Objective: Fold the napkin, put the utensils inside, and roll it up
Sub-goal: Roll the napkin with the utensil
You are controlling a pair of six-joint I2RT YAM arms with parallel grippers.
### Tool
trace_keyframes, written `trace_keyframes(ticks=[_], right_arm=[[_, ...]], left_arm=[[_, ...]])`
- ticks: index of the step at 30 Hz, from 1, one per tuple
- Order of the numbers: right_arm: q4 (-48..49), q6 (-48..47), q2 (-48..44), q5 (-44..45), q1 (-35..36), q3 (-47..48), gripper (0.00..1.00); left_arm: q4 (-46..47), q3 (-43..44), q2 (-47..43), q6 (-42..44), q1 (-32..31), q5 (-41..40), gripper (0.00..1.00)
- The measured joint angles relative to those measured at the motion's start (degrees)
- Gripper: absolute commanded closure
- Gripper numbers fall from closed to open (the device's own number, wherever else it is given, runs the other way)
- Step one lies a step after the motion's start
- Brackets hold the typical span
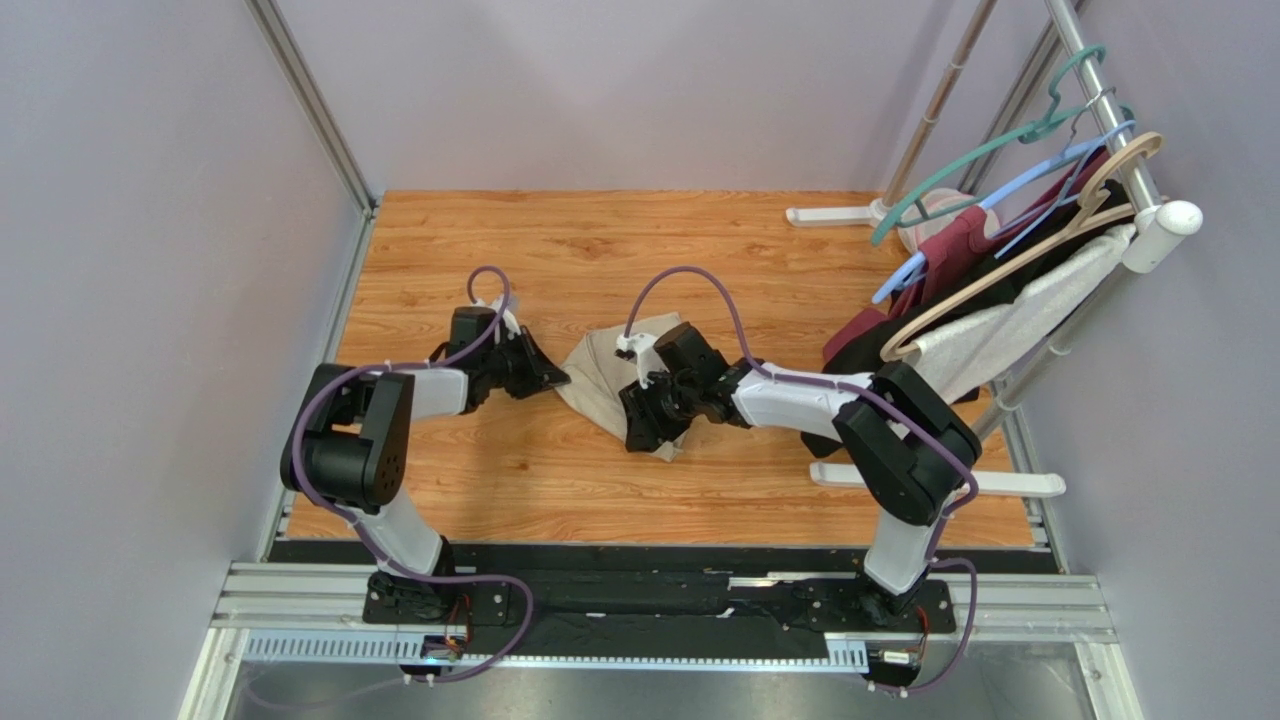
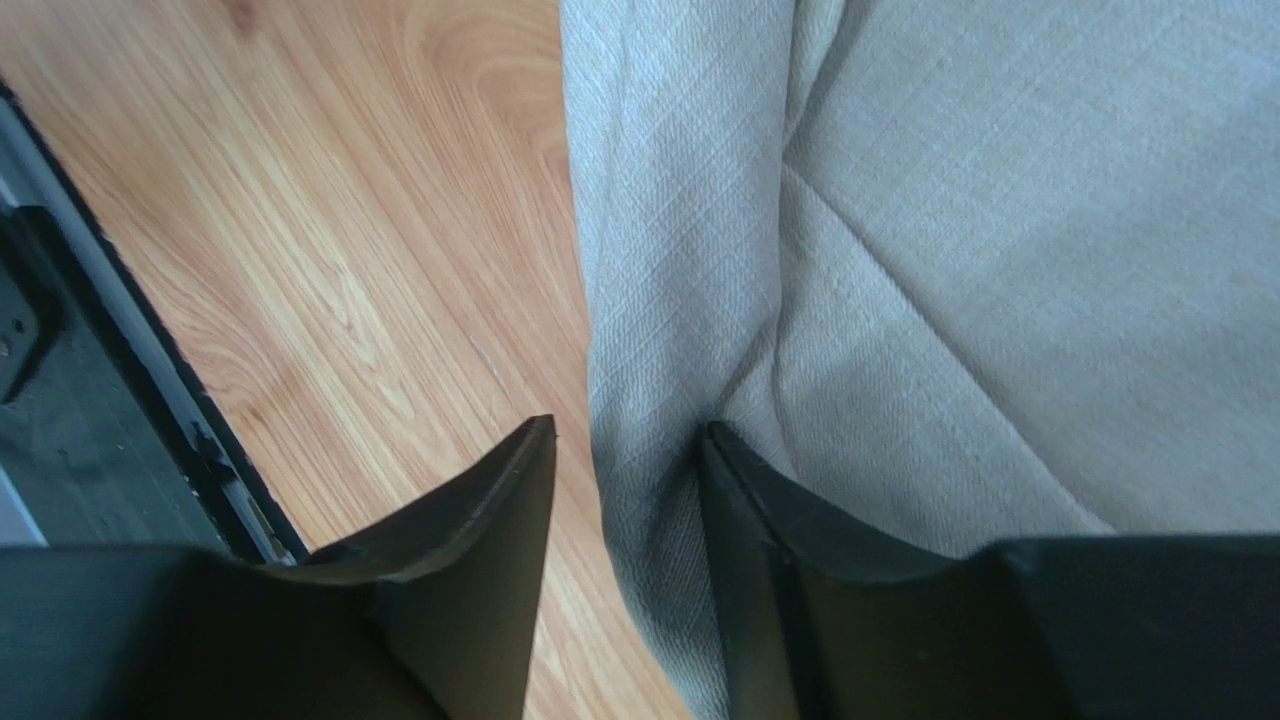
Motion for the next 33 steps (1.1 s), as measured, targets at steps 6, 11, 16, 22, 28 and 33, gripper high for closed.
trace_keyframes(ticks=[6, 11, 16, 22, 28, 33], right_arm=[[-9.9, -1.31, -3.48, 9.73, 3.43, 3.52, 0.43], [-10.95, -3.61, -6.69, 18.49, 8.57, 5.51, 0.42], [-10.16, -5.88, -6.93, 23.91, 13.38, 6.58, 0.43], [-8.52, -8.28, -2.82, 28.63, 13.92, 7.28, 0.43], [-6.1, -9.9, -0.09, 30.75, 14.16, 6.36, 0.46], [-4.17, -10.97, 1.6, 31.8, 14.32, 6.05, 0.56]], left_arm=[[-3.65, 2.58, 1.2, 2.1, -0.07, 1.64, 0.96], [-5.64, 3.76, 1.6, 3.1, -0.07, 2.03, 0.96], [-6.78, 4.48, 1.86, 3.56, -0.07, 2.25, 0.96], [-7.65, 4.94, 2.05, 3.98, -0.07, 2.4, 0.96], [-8.46, 5.51, 2.25, 4.2, -0.07, 2.43, 0.96], [-8.85, 5.77, 2.36, 4.22, -0.07, 2.47, 0.96]])
